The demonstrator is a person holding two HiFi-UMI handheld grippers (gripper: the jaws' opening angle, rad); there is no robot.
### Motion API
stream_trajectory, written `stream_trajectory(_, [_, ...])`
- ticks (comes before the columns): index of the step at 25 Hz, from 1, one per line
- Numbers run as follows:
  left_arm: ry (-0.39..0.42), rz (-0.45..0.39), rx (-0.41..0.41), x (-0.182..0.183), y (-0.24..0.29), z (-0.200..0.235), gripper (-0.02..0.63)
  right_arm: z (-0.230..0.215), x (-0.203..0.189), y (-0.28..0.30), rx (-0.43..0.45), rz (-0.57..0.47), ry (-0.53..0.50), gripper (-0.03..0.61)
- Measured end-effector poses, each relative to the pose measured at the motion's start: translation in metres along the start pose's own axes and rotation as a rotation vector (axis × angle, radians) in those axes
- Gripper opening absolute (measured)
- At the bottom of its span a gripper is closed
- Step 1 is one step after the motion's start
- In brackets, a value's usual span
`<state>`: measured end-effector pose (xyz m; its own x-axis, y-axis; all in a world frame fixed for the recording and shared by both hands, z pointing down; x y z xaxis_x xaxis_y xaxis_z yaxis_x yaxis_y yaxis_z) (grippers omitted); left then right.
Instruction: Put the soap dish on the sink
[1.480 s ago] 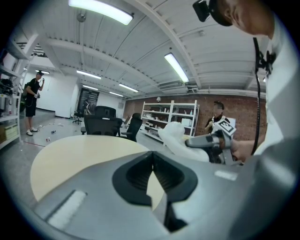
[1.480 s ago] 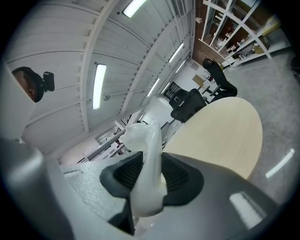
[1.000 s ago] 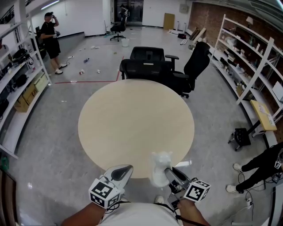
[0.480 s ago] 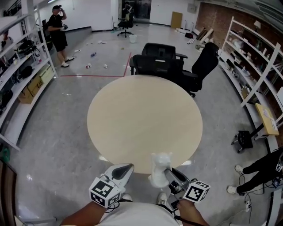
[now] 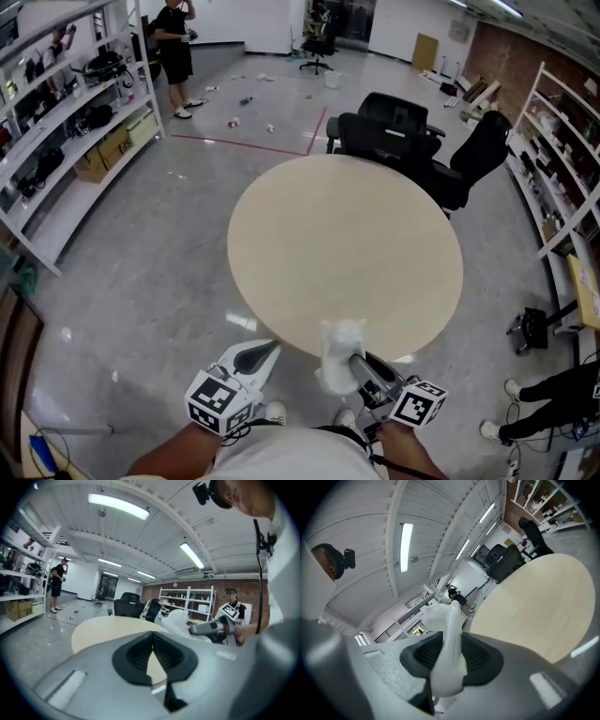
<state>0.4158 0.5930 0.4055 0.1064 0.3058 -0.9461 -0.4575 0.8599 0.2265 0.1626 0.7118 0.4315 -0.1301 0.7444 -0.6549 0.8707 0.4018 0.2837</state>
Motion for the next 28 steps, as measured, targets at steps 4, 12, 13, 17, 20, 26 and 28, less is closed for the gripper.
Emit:
stream_trajectory(4, [-0.024, -0.035, 0.102, -0.007, -0.027, 0.0, 0.008, 0.011, -0.001, 0.024, 0.067, 0.083, -0.039, 0.127])
stream_trajectory(12, [-0.083, -0.109, 0.344, -0.016, -0.076, -0.011, 0.008, 0.036, 0.012, 0.071, 0.208, 0.223, -0.121, 0.127])
stream_trajectory(13, [-0.077, -0.118, 0.371, -0.014, -0.08, -0.015, 0.008, 0.04, 0.016, 0.075, 0.229, 0.236, -0.134, 0.127])
stream_trajectory(17, [-0.105, -0.17, 0.494, -0.022, -0.098, -0.038, 0.008, 0.055, 0.017, 0.08, 0.314, 0.303, -0.185, 0.127])
stream_trajectory(20, [-0.142, -0.185, 0.555, -0.036, -0.099, -0.057, 0.008, 0.057, 0.013, 0.078, 0.358, 0.347, -0.216, 0.127])
stream_trajectory(26, [-0.158, -0.192, 0.625, -0.042, -0.077, -0.097, 0.008, 0.043, 0.012, 0.067, 0.429, 0.43, -0.228, 0.127])
stream_trajectory(28, [-0.157, -0.2, 0.657, -0.043, -0.072, -0.114, 0.008, 0.038, 0.011, 0.064, 0.451, 0.462, -0.233, 0.127])
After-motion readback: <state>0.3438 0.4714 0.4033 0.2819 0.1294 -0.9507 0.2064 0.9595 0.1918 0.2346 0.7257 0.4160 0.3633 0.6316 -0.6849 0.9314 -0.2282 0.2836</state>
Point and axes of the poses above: the fingertips, and each gripper's own axes: y forward along the fingers, z to its left, x out of its top, the point moved 9 cm from there along -y, backward along the fingers, and after that the axes turned 10 degrees about -x, right-handed, at the moved point
